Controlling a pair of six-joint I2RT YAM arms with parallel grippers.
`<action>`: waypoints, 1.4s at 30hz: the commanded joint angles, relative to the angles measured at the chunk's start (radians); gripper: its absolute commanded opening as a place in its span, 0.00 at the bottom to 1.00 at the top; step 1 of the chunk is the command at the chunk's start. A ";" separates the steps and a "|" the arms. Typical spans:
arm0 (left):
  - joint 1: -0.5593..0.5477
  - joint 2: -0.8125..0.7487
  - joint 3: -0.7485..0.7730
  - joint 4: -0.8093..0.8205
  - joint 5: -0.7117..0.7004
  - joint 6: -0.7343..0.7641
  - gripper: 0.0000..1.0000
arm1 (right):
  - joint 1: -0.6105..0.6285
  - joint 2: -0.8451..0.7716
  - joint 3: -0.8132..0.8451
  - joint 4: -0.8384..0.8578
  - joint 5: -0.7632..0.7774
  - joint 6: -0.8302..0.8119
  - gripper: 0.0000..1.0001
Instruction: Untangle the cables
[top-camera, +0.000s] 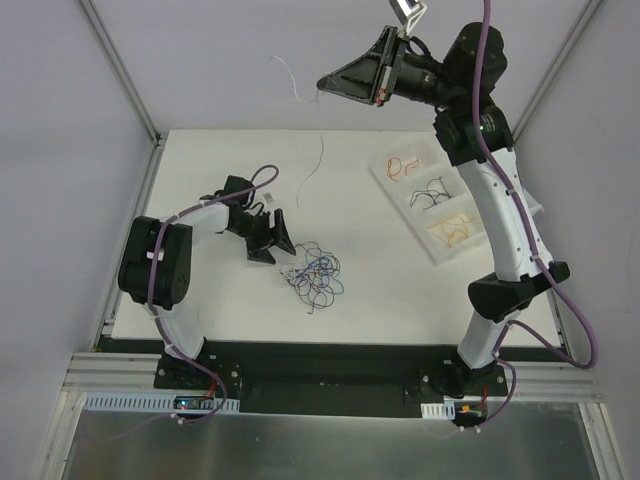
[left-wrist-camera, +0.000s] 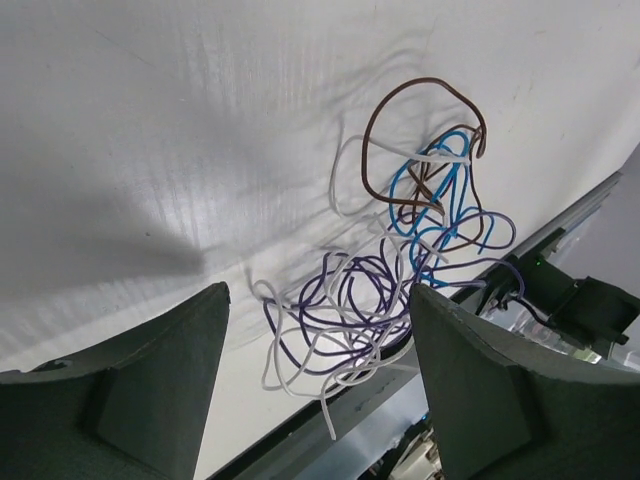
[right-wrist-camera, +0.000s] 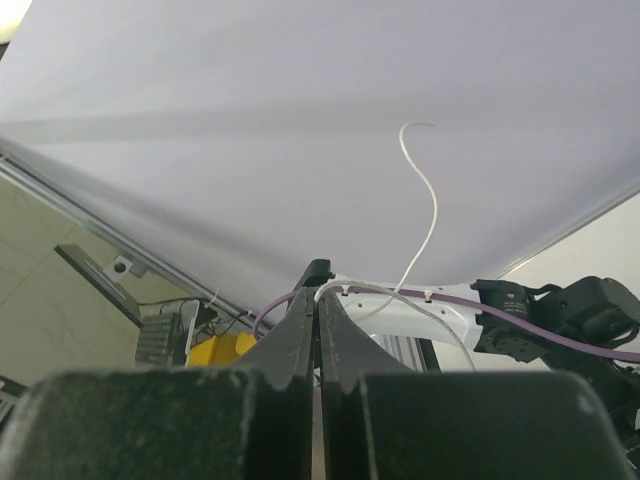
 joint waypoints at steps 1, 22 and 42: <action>0.007 -0.089 0.071 -0.105 -0.040 0.085 0.72 | -0.045 -0.006 0.049 0.051 0.022 0.088 0.00; -0.234 -0.663 -0.060 0.410 -0.056 -0.048 0.79 | -0.126 -0.086 -0.071 0.090 0.010 0.073 0.00; -0.333 -0.461 0.158 0.372 -0.143 0.021 0.61 | -0.134 -0.131 -0.098 0.117 0.036 0.096 0.00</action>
